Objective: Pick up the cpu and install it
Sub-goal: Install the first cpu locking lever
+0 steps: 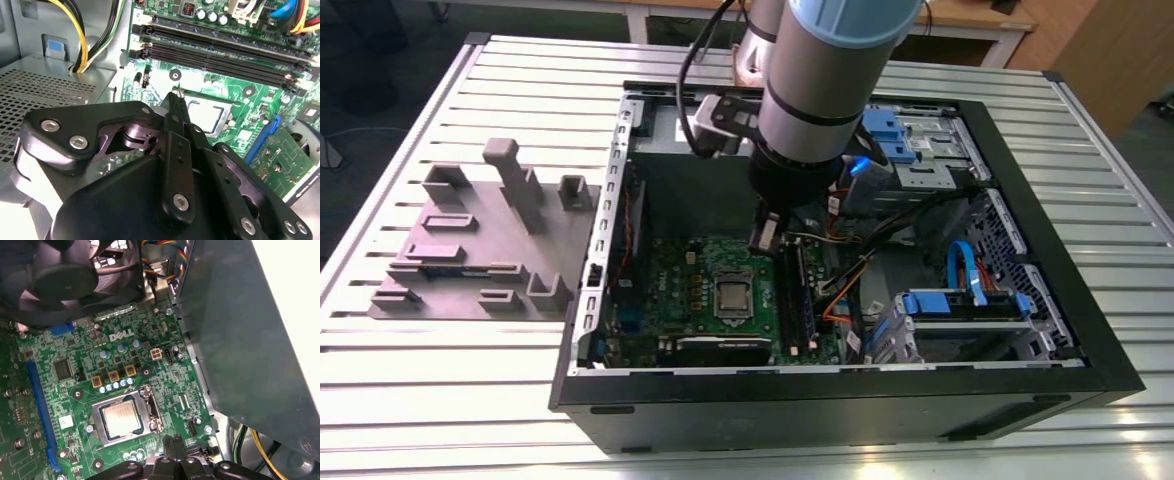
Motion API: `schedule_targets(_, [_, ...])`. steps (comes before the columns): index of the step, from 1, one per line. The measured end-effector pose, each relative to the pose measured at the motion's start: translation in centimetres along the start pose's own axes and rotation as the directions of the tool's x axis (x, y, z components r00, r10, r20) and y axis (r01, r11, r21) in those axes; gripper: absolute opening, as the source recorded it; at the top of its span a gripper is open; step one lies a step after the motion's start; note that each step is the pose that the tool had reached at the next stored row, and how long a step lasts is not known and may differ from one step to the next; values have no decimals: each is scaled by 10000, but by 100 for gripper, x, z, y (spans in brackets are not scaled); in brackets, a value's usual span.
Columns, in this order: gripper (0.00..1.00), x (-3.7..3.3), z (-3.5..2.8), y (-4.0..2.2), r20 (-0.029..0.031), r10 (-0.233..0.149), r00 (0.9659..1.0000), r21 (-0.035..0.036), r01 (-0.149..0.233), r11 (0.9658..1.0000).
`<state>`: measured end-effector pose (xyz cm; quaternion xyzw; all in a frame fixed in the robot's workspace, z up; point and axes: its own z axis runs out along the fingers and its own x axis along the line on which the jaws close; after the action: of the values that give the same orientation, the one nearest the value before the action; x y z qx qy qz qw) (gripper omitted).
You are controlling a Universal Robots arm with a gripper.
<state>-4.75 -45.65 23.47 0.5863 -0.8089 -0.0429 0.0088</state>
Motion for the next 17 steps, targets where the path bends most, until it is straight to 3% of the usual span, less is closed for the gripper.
schedule_targets(3, [11, 2, 2, 6, 60, -38, 10000, 117, 37, 9999])
schedule_targets(17, [11, 19, 0, 2, 60, -43, 10000, 119, 43, 9999])
